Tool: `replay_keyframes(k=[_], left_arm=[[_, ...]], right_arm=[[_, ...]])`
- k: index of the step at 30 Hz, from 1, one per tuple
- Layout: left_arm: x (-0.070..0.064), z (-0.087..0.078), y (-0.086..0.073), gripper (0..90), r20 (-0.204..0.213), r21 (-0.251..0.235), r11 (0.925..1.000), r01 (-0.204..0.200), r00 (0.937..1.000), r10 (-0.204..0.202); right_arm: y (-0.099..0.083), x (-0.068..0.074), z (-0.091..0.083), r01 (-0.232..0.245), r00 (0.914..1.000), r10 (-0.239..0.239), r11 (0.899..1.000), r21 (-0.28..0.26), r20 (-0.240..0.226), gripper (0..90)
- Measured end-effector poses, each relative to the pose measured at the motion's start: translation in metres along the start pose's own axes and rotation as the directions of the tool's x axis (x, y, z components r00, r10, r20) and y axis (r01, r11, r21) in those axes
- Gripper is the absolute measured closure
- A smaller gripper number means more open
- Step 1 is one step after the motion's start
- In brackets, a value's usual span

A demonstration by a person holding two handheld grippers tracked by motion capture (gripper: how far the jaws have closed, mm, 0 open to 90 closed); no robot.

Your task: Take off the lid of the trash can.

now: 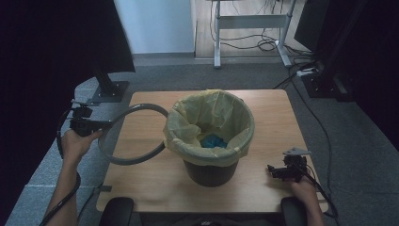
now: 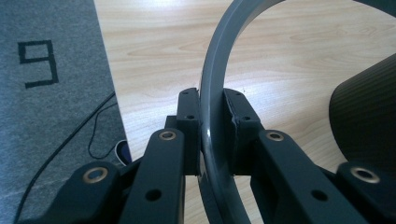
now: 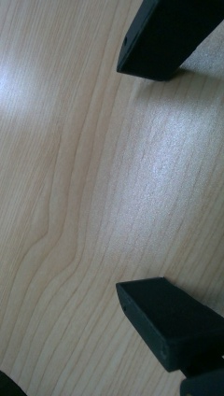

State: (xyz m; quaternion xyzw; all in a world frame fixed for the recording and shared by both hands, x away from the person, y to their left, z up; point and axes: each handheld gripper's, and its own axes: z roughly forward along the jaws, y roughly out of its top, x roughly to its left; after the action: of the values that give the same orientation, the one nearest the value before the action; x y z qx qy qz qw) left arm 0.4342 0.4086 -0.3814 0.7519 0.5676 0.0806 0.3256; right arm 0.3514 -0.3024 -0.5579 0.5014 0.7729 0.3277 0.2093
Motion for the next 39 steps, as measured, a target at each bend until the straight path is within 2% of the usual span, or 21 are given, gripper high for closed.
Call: replay_keyframes(k=[18,32,39], left_arm=[[0.002,0.053,-0.033,78.2,-0.009,0.006,1.0,-0.001,1.0,0.001],[0.006,0.09,-0.059,78.1,-0.035,0.001,0.9998,0.019,0.9992,-0.019],[0.004,0.103,-0.069,77.8,-0.06,-0.002,1.0,0.006,0.9982,-0.006]], right_arm=[[0.0,0.0,0.0,0.0,1.0,0.0,1.0,0.0,0.0,0.0],[0.0,0.0,0.0,0.0,1.0,0.0,1.0,0.0,0.0,0.0],[0.0,0.0,0.0,0.0,1.0,0.0,1.0,0.0,0.0,0.0]])
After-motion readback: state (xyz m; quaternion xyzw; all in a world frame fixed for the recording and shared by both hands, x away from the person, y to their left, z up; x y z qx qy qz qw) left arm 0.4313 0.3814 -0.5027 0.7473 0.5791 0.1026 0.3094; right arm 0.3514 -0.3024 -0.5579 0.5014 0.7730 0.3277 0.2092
